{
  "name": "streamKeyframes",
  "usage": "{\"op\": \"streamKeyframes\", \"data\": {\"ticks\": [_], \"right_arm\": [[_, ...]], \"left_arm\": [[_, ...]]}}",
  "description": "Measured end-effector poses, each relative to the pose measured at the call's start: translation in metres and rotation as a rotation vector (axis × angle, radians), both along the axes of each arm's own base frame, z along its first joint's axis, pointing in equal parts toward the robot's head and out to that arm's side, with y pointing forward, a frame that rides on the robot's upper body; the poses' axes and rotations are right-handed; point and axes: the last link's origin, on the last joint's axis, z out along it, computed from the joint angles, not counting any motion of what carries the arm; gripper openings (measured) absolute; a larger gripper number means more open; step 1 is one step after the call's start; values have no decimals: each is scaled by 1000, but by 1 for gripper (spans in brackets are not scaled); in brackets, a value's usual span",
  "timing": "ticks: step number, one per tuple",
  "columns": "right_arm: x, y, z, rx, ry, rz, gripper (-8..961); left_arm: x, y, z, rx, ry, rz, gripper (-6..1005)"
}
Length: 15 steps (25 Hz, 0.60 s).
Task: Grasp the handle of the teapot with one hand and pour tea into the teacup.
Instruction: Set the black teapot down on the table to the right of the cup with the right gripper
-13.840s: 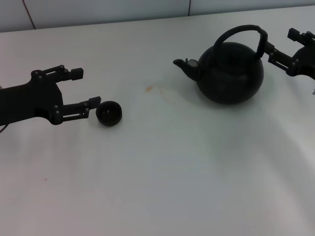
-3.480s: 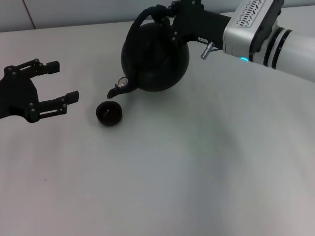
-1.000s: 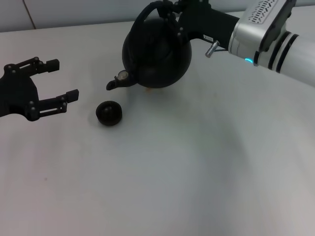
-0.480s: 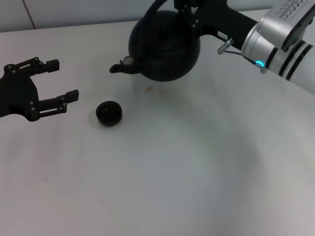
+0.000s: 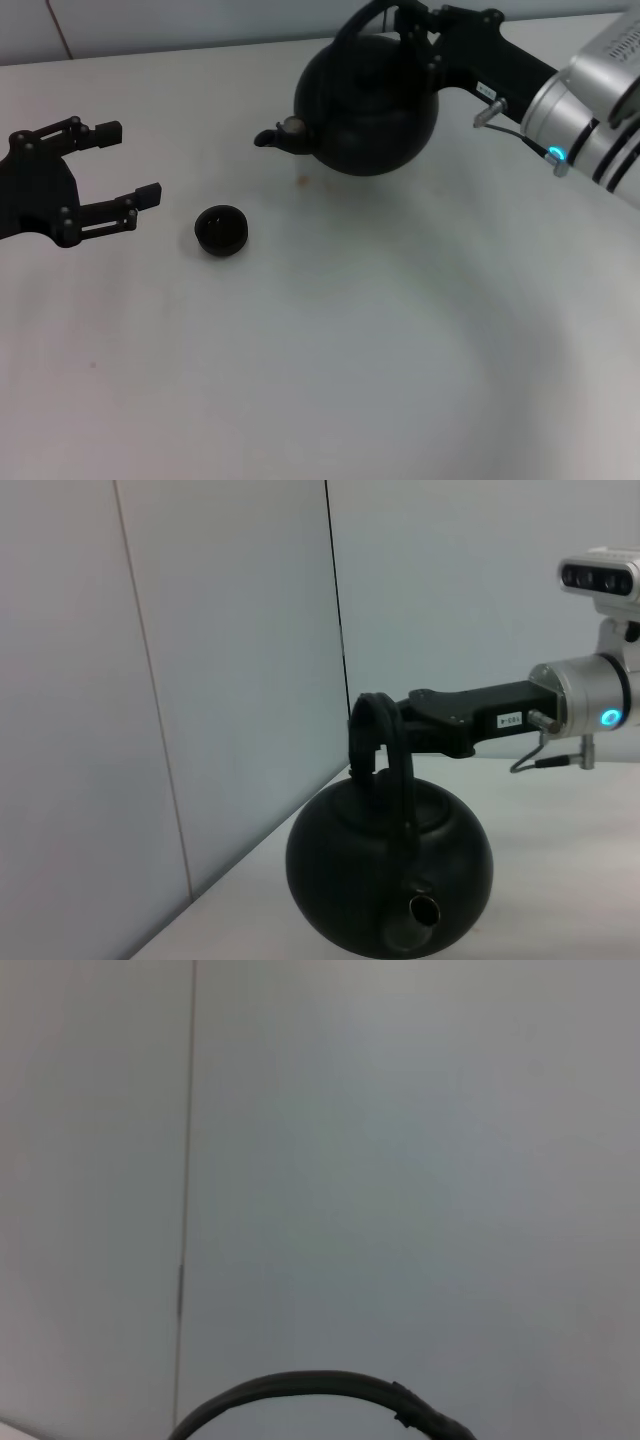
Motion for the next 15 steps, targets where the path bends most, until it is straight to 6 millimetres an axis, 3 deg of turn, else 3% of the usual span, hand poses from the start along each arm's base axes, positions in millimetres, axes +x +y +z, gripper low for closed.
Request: {"op": "streamKeyframes", "data": {"ticks": [15], "right_arm": [[35, -26, 2, 16, 60, -102, 99]], "left_arm": [[6, 1, -3, -1, -8, -16, 802]]}}
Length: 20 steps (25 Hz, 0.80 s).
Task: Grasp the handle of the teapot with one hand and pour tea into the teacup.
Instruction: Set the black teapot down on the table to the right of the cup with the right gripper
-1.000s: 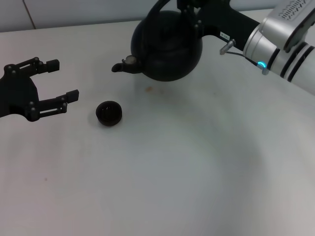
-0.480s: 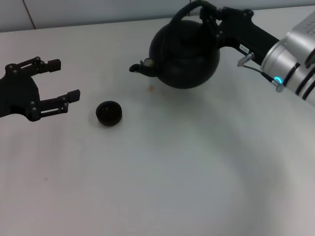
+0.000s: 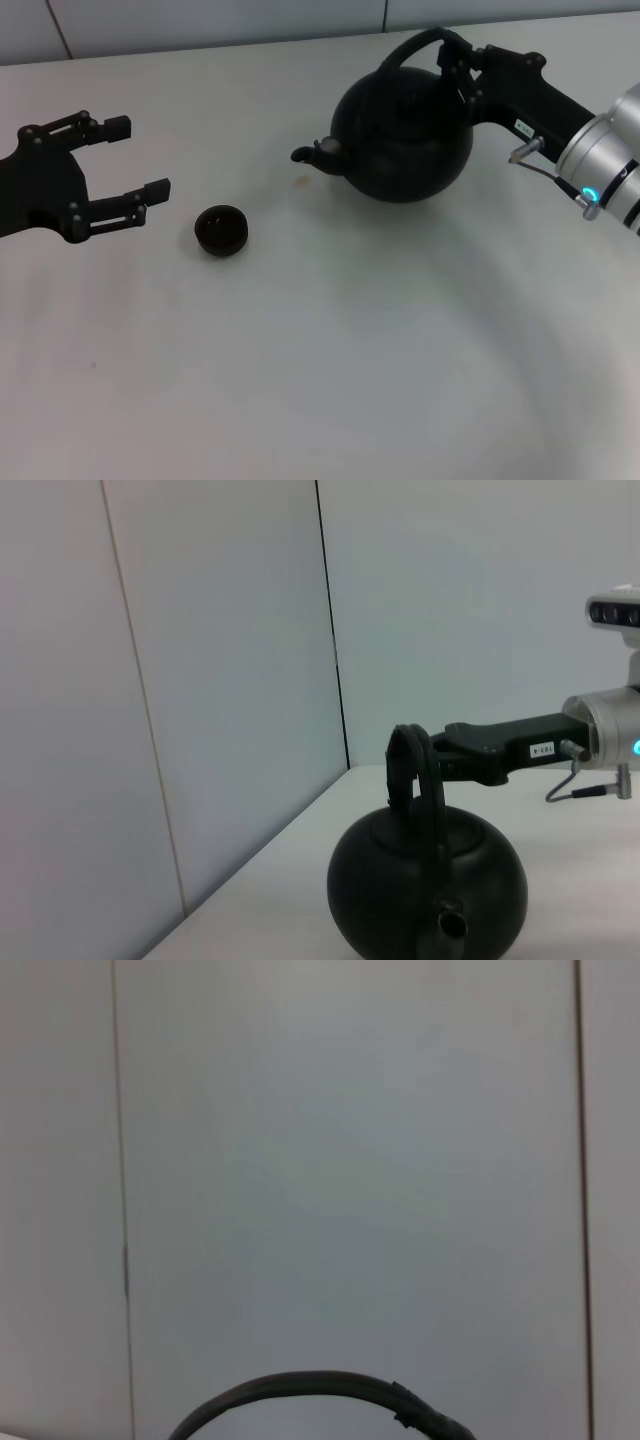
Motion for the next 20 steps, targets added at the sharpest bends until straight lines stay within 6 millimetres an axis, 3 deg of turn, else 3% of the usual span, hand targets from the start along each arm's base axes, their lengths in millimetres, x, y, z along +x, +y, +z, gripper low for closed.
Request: {"op": "streamKeyframes", "data": {"ticks": [20], "right_arm": [[16, -6, -6, -23, -17, -72, 99]], "left_arm": [[4, 1, -4, -1, -10, -2, 802]]}}
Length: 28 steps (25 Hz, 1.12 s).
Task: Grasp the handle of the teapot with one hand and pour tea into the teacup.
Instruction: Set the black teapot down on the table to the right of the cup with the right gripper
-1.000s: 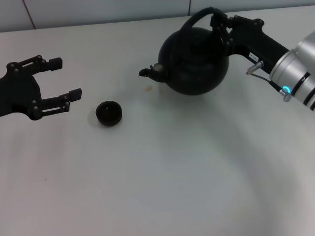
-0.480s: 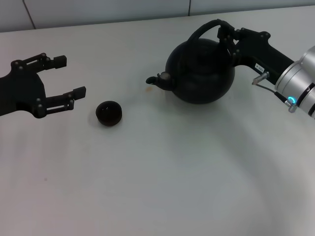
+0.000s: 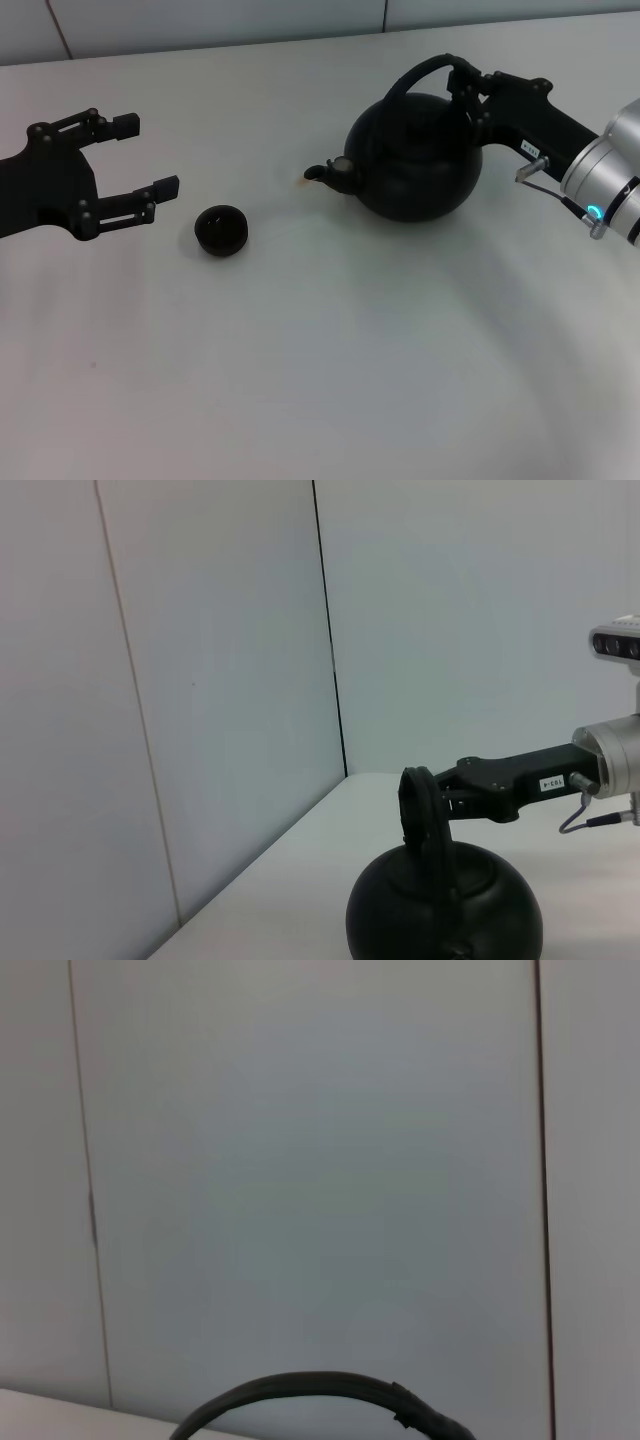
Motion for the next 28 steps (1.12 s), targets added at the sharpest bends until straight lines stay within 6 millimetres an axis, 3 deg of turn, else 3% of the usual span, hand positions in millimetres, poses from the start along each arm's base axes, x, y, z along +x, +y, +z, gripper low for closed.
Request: {"op": "streamKeyframes", "data": {"ticks": [28], "right_arm": [[2, 3, -8, -47, -45, -21, 89]], "left_arm": [[0, 1, 0, 3, 2, -1, 802]]}}
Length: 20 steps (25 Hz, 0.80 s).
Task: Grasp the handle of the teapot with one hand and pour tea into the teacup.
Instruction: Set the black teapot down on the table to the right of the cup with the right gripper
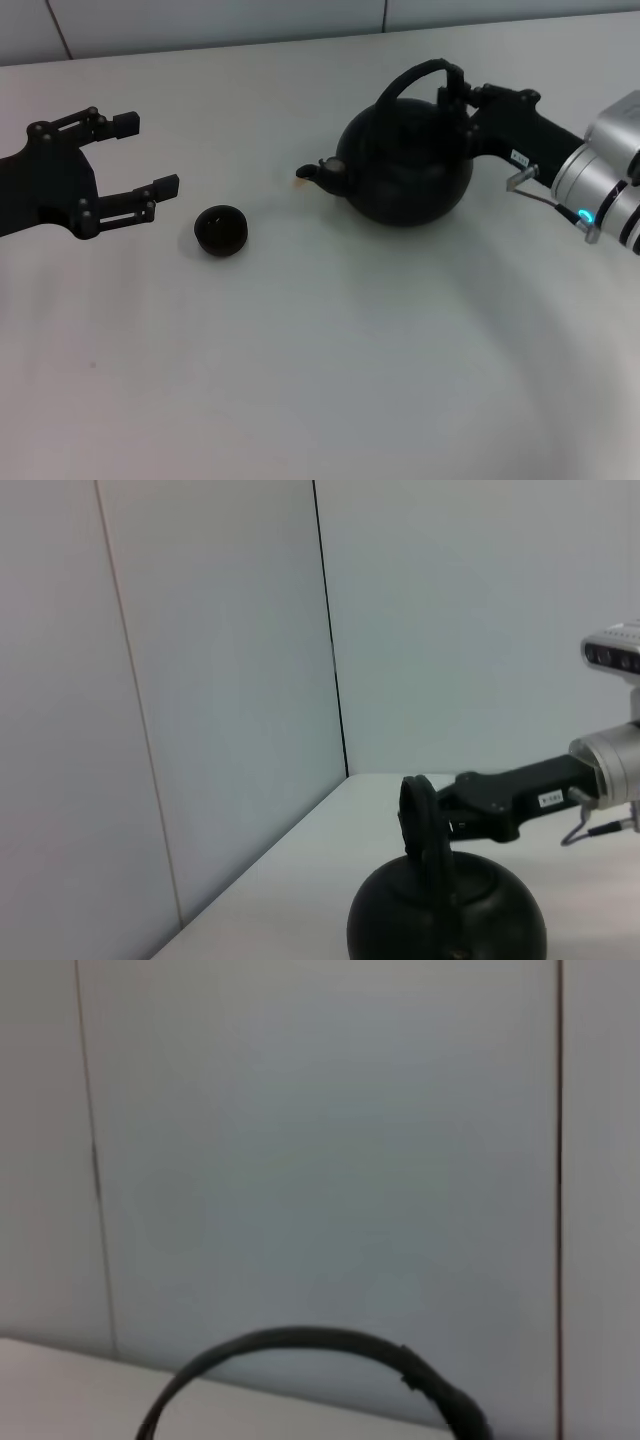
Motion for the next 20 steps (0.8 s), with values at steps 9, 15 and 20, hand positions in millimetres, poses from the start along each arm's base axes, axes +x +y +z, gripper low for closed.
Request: {"op": "streamKeyframes", "data": {"ticks": [9, 15, 20], "right_arm": [[-3, 0, -3, -55, 17, 1, 267], [0, -3, 4, -30, 15, 6, 519], [7, -11, 11, 0, 12, 3, 656]], "left_arm": [[1, 1, 1, 1, 2, -3, 802], [1, 2, 1, 0, 2, -4, 802], [1, 2, 1, 0, 1, -3, 802]]}}
